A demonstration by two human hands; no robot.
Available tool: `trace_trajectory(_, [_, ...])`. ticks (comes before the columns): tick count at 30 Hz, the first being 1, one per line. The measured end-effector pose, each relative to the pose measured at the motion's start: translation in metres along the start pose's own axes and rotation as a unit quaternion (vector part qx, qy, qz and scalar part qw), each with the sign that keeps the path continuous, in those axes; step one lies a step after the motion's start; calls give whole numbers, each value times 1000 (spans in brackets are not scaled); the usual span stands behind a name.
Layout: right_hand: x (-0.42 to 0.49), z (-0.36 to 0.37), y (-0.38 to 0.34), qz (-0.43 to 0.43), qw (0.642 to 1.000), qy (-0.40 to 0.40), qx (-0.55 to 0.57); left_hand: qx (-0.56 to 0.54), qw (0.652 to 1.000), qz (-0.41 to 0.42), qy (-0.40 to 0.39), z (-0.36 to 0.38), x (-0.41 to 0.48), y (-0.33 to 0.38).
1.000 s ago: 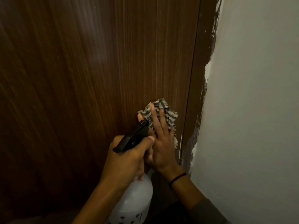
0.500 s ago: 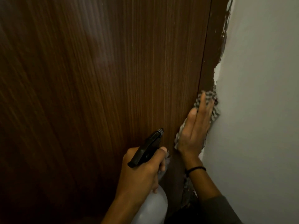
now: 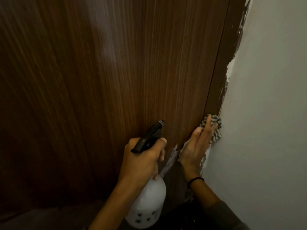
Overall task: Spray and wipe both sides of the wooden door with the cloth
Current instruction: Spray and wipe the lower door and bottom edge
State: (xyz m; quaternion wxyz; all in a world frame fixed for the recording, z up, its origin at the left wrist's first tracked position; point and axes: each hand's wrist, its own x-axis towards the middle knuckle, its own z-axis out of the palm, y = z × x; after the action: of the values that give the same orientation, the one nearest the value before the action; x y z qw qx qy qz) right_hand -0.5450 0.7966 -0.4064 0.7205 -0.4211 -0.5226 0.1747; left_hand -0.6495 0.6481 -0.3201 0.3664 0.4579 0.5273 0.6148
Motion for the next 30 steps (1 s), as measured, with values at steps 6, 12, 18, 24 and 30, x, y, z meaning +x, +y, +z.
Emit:
trace_trajectory(6, [-2, -8, 4, -12, 999, -43, 2, 39, 999, 21, 11, 4, 7, -4])
trace_trajectory(12, [2, -5, 13, -22, 1000, -18, -5, -26, 999, -37, 10, 6, 3, 2])
trace_trajectory(18, [-5, 7, -12, 41, 999, 3, 31, -39, 997, -20, -64, -12, -4, 15])
trace_trajectory(24, [-45, 9, -31, -207, 962, -172, -43, -79, 993, -47, -79, -11, -7, 23])
trace_trajectory(30, [-39, 6, -14, -419, 872, -211, -141, -89, 993, -21, -77, -9, -7, 19])
